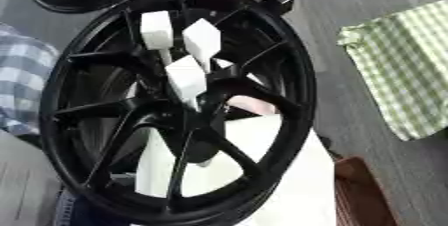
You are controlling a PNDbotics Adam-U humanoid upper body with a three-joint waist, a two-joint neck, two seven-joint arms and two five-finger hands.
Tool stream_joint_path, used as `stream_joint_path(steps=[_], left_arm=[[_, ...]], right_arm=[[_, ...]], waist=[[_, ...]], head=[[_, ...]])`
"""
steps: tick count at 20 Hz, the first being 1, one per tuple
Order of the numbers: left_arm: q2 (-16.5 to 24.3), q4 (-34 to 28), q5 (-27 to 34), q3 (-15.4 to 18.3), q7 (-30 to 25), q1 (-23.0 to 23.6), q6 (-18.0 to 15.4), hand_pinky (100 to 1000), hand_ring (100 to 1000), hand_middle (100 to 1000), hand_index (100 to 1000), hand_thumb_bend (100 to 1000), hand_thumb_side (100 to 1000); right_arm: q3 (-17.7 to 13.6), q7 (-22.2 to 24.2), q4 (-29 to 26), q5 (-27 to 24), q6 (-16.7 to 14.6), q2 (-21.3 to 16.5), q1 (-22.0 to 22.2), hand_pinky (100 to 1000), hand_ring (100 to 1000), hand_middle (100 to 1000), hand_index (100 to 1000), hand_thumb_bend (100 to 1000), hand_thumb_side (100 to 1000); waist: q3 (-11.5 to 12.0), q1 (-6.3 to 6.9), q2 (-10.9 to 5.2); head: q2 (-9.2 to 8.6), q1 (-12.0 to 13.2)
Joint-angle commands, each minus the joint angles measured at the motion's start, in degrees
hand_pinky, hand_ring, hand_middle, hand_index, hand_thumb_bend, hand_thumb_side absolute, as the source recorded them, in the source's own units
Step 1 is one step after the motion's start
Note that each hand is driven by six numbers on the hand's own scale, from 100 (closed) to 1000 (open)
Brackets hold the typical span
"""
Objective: Pull the pin out of the wheel hub.
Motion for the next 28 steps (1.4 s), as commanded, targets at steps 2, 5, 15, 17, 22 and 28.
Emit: stream_joint_path(steps=[2, 5, 15, 17, 22, 28], left_arm=[[2.03, 4.27, -2.36, 0.30, 0.49, 0.19, -1.17, 930, 850, 788, 905, 258, 179], [2.25, 5.91, -4.87, 0.69, -1.59, 0.82, -3.10, 970, 882, 821, 937, 426, 830], [0.93, 5.69, -9.25, 2.29, -2.65, 0.43, -2.66, 920, 847, 778, 907, 189, 956], [0.79, 5.57, -8.36, 2.55, -2.18, 0.34, -1.83, 875, 808, 735, 869, 100, 869], [-1.67, 0.68, -4.18, 5.56, 1.90, -1.42, -0.97, 692, 640, 532, 777, 100, 620], [-5.53, -6.35, 1.86, 6.52, 7.94, -2.49, -2.05, 647, 605, 499, 766, 100, 584]], right_arm=[[-0.36, -0.05, -1.20, -0.60, 0.07, -1.59, -0.10, 688, 599, 576, 804, 658, 210], [-0.35, -0.05, -1.16, -0.71, 0.11, -1.71, 0.06, 688, 599, 576, 804, 658, 209], [-0.28, -0.04, -1.06, -0.64, 0.13, -1.73, 0.15, 688, 598, 576, 803, 659, 210], [-0.27, -0.04, -1.08, -0.70, 0.17, -1.73, 0.08, 688, 598, 576, 803, 659, 210], [-0.23, -0.05, -1.11, -0.78, 0.26, -1.63, 0.05, 688, 598, 576, 803, 658, 210], [0.01, 0.10, -1.12, -0.77, 0.40, -1.51, -0.02, 688, 598, 576, 803, 658, 211]], waist=[[0.03, -0.02, -1.48], [0.08, 0.01, -1.70], [0.08, 0.07, -1.84], [0.06, 0.07, -1.84], [0.11, -0.07, -1.95], [-0.01, -0.28, -2.13]], head=[[-0.21, 0.04], [-0.01, 0.02], [0.24, 0.00], [0.23, -0.05], [0.29, 0.04], [0.27, 0.58]])
